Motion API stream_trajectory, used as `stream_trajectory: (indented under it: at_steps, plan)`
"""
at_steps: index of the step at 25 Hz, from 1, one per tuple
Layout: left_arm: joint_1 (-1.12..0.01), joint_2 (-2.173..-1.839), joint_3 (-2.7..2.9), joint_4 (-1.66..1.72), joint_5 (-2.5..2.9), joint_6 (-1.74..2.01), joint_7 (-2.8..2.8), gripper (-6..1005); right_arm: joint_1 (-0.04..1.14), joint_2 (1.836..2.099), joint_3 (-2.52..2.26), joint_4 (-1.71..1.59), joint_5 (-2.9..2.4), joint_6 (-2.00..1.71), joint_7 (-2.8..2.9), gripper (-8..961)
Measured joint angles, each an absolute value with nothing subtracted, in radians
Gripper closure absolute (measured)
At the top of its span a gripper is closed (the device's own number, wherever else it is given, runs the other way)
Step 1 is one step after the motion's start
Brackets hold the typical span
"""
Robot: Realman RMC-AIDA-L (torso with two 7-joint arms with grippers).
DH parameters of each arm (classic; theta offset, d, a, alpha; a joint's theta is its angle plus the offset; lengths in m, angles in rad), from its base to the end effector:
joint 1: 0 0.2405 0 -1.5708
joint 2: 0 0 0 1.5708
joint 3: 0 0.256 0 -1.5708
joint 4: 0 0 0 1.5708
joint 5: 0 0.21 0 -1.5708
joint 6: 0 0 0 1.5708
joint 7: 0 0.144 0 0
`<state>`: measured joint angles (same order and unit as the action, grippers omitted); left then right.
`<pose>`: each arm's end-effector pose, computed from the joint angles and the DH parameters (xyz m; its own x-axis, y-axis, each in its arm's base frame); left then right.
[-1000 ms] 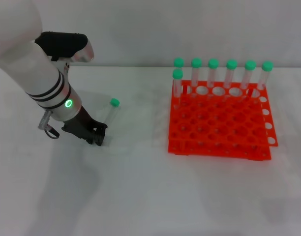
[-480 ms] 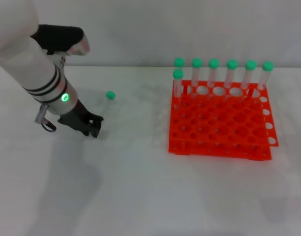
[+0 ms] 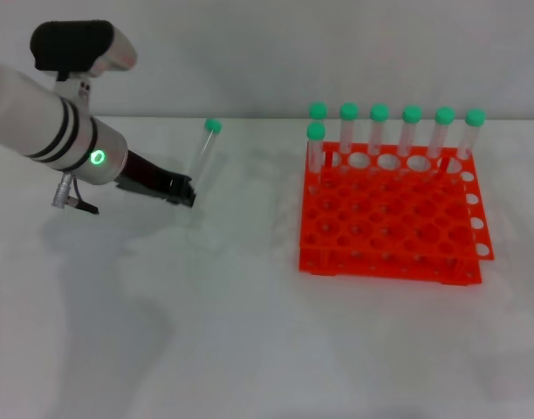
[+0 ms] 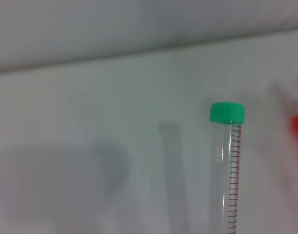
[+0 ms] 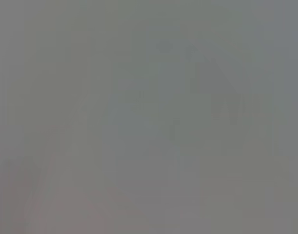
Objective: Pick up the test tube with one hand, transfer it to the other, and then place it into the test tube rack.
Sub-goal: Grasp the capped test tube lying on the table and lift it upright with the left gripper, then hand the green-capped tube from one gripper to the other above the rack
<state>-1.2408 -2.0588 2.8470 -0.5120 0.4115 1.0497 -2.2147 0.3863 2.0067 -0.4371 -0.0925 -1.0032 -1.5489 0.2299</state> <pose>-0.2187 0.4567 -0.0015 0.5075 0.8433 0.1770 0.7892 -0.3725 -0.4882 0.3445 0.3031 0.0787 0.7547 0.3577 -0.5500 -0.5574 -0.0926 -0.8251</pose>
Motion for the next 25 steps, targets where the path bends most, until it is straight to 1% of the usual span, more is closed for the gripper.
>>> stream_trajectory:
  at_steps: [4,9,12,14,19,21,25]
  plan:
    - [-1.182,-2.071,2.847,-0.568,0.188,1.113,-1.994,829,0.356,2.005,-0.508,-0.187,-1.003,-1.545,0.362,68]
    - [-1.063,-2.071,2.847,-0.586,-0.06,1.191,-1.743,829,0.305,2.001,-0.62,-0.353,-1.006,-1.518,0.591,69]
    - [-0.975,-2.071,2.847,-0.612,-0.224,1.304,-1.566,829,0.278,1.99,-0.7,-0.475,-1.042,-1.467,0.752,69]
    - [-0.913,-2.072,2.847,-0.618,-0.311,1.384,-1.44,829,0.277,1.976,-0.728,-0.536,-1.096,-1.449,0.859,69]
    - [-0.769,-2.074,2.847,-0.607,-0.467,1.556,-1.204,829,0.331,1.943,-0.753,-0.657,-1.299,-1.485,1.134,69]
    - [-0.733,-2.076,2.847,-0.598,-0.49,1.609,-1.147,829,0.369,1.93,-0.784,-0.673,-1.359,-1.505,1.21,69]
    - [-0.695,-2.077,2.847,-0.576,-0.499,1.691,-1.071,830,0.446,1.916,-0.89,-0.679,-1.42,-1.513,1.295,69]
